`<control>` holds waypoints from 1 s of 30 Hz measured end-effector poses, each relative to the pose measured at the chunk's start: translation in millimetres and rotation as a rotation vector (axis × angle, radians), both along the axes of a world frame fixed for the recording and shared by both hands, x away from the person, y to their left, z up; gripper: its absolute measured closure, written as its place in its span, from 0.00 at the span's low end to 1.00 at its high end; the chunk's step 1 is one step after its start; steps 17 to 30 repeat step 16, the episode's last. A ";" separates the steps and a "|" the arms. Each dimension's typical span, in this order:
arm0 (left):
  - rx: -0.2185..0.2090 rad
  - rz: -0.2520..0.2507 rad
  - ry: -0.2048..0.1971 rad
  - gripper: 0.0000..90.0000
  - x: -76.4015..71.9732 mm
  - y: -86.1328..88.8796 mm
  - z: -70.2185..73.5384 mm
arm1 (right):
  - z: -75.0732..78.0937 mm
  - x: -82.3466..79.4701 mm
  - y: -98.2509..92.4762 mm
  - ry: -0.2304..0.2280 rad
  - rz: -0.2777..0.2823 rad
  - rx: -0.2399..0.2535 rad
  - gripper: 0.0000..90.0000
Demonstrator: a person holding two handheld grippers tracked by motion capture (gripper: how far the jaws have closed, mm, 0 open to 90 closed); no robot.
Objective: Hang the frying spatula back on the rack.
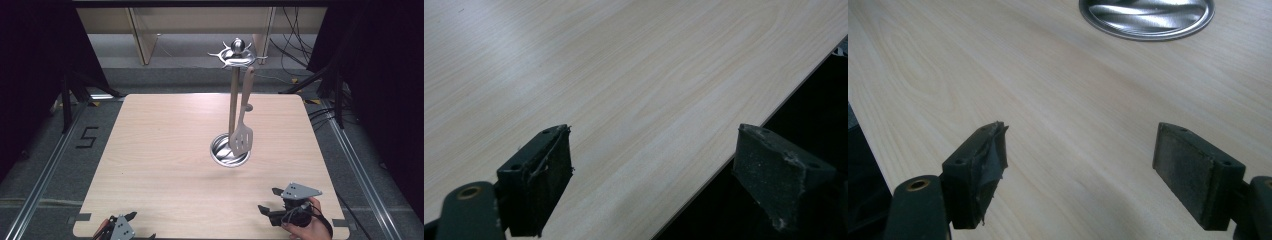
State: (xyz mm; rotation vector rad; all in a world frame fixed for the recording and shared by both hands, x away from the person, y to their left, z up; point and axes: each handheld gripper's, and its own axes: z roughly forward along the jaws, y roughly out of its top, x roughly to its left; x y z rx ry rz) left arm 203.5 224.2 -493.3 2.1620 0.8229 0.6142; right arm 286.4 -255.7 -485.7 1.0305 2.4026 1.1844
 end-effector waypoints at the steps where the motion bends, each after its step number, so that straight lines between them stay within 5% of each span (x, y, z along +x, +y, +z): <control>1: -0.007 0.001 0.010 0.17 -0.1 -0.5 -0.1 | -0.1 -0.4 -0.2 0.009 0.013 0.001 0.25; 3: 0.001 -0.006 -0.002 0.17 0.6 0.0 0.0 | 0.6 -3.9 0.4 0.039 -0.012 0.010 0.25; 10: 0.004 -0.008 0.003 0.17 0.7 0.1 0.2 | 0.2 -3.4 -4.6 -0.003 0.007 0.001 0.25; 12: -0.037 0.002 -0.007 0.17 0.2 -2.3 -2.1 | 0.3 -6.9 -2.9 0.024 -0.015 0.020 0.25; 14: -0.006 -0.001 -0.009 0.17 0.7 -0.8 -1.2 | 0.2 -6.6 -3.5 0.011 -0.012 0.017 0.25; 30: -0.003 -0.004 -0.009 0.17 0.7 -0.6 -1.0 | 0.2 -6.7 -3.6 0.013 -0.012 0.017 0.25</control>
